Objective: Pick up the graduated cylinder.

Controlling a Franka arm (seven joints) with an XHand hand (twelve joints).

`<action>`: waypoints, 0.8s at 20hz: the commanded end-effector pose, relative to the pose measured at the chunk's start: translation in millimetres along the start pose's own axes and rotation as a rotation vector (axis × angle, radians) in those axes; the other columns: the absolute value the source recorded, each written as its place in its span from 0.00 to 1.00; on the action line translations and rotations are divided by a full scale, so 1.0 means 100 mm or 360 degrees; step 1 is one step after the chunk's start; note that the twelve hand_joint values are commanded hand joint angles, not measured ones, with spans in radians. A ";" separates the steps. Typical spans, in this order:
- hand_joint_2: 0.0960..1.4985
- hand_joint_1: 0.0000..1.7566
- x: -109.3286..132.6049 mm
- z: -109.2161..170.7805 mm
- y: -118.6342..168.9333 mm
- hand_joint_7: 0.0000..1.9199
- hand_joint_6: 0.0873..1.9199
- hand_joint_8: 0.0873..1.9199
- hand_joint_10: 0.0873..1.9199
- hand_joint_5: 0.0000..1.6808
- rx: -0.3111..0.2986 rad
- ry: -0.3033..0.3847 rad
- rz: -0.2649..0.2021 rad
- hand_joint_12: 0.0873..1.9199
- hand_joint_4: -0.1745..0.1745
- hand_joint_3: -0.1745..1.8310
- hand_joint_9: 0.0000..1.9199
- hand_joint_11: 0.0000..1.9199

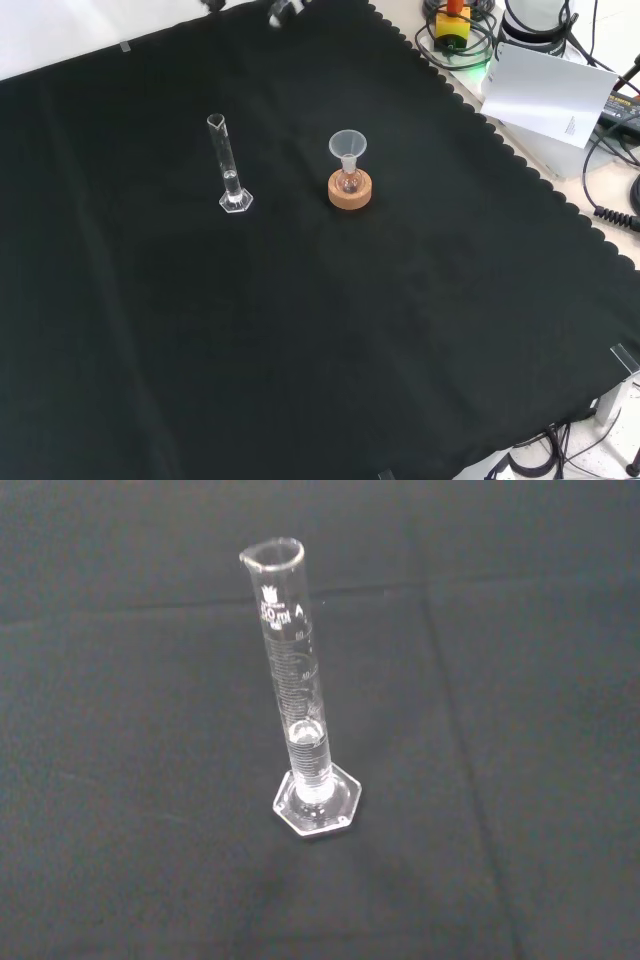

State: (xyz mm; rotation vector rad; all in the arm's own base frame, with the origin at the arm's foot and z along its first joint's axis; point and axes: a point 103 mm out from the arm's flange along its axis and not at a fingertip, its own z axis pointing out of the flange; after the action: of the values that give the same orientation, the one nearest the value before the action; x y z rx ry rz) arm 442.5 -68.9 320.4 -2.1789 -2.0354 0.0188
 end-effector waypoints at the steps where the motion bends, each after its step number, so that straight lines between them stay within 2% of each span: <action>1: 0.71 0.24 -0.26 0.34 0.63 0.04 0.00 0.28 0.32 0.16 -0.0112 0.0166 -0.0117 0.70 0.42 0.22 0.15 0.07; 8: 0.66 0.30 -0.36 0.74 0.84 0.07 0.00 0.30 0.33 0.17 -0.0069 0.0293 -0.0223 0.70 0.42 0.22 0.18 0.09; 12: 0.64 0.32 -0.37 0.92 0.93 0.06 0.00 0.29 0.32 0.17 -0.0053 0.0358 -0.0241 0.70 0.42 0.22 0.18 0.09; 13: 0.63 0.33 -0.36 0.97 0.96 0.06 0.00 0.29 0.32 0.17 -0.0047 0.0332 -0.0221 0.70 0.42 0.22 0.18 0.09; 16: 0.63 0.34 -0.34 1.09 1.01 0.06 0.00 0.29 0.32 0.17 -0.0037 0.0370 -0.0228 0.70 0.42 0.22 0.18 0.09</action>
State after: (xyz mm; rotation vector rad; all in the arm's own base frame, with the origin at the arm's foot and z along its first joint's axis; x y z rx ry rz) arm 491.5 -93.7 309.8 -2.0555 -2.1800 -0.1556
